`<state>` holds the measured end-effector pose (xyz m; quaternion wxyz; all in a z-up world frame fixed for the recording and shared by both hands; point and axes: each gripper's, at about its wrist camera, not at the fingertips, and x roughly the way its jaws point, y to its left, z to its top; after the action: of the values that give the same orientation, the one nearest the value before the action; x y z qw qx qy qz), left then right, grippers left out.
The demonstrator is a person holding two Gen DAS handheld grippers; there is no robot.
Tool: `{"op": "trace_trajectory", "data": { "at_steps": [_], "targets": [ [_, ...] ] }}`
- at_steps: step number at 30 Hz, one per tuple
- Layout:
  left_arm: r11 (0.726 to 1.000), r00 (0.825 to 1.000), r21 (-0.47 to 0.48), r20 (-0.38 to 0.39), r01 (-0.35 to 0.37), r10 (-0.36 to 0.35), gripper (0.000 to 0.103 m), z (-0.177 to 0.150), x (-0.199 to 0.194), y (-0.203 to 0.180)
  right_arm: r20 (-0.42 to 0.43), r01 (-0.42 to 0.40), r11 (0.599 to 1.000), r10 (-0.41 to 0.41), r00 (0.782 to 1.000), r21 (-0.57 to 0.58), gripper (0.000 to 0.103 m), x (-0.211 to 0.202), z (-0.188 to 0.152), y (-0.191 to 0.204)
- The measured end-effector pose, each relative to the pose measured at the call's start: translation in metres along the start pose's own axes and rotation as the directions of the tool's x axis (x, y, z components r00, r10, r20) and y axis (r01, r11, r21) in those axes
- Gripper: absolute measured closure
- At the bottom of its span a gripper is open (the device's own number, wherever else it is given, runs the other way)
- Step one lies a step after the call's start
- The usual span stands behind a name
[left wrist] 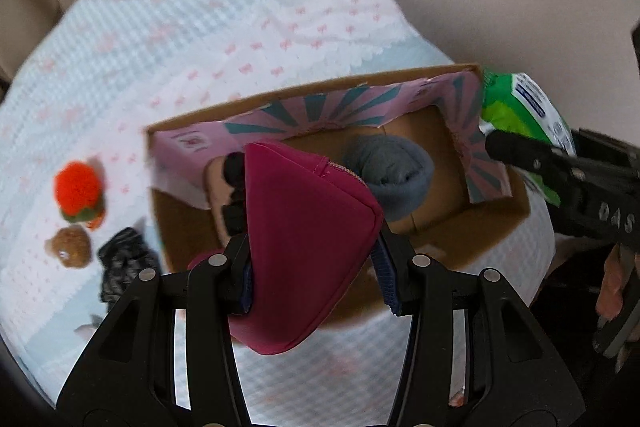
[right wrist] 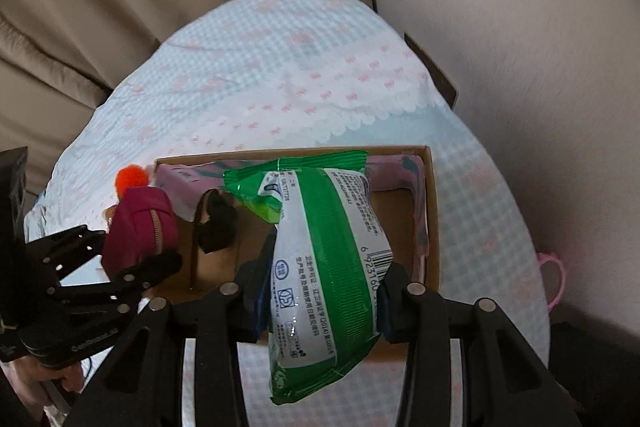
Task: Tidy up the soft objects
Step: 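Carry the pouch and wipes pack into the box and release both, then withdraw both tools from the box toward the tie and plush ball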
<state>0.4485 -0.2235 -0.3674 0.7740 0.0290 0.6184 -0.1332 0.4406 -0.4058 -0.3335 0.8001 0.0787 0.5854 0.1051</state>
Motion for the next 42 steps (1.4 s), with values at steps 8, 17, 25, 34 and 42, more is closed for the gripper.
{"op": "trace_trajectory", "data": {
  "at_steps": [8,17,25,34,42],
  "targets": [
    [1.0,0.993,0.009,-0.118,-0.026,0.027,0.059,0.003,0.049,-0.004,-0.066,-0.029,0.999,0.032,0.997,0.039,0.064,0.038,0.0,-0.021],
    [0.993,0.992,0.07,-0.077,-0.094,0.1,0.0,-0.008,0.033,-0.01,0.008,-0.084,0.992,0.083,0.996,0.09,0.0,0.037,0.009,-0.028],
    [0.993,0.992,0.056,-0.068,-0.106,0.11,0.0,-0.017,0.022,-0.004,0.017,-0.09,0.993,0.089,0.996,0.069,0.0,0.035,0.009,-0.022],
    [0.995,0.996,0.036,-0.02,-0.092,0.092,0.0,-0.02,-0.012,-0.011,0.04,-0.073,0.997,0.073,0.997,0.02,0.0,0.007,0.007,-0.01],
    [0.995,0.993,0.029,0.078,-0.093,0.09,0.0,-0.027,-0.064,-0.015,0.108,-0.03,0.999,0.033,0.994,-0.028,0.0,-0.046,0.004,0.012]
  ]
}}
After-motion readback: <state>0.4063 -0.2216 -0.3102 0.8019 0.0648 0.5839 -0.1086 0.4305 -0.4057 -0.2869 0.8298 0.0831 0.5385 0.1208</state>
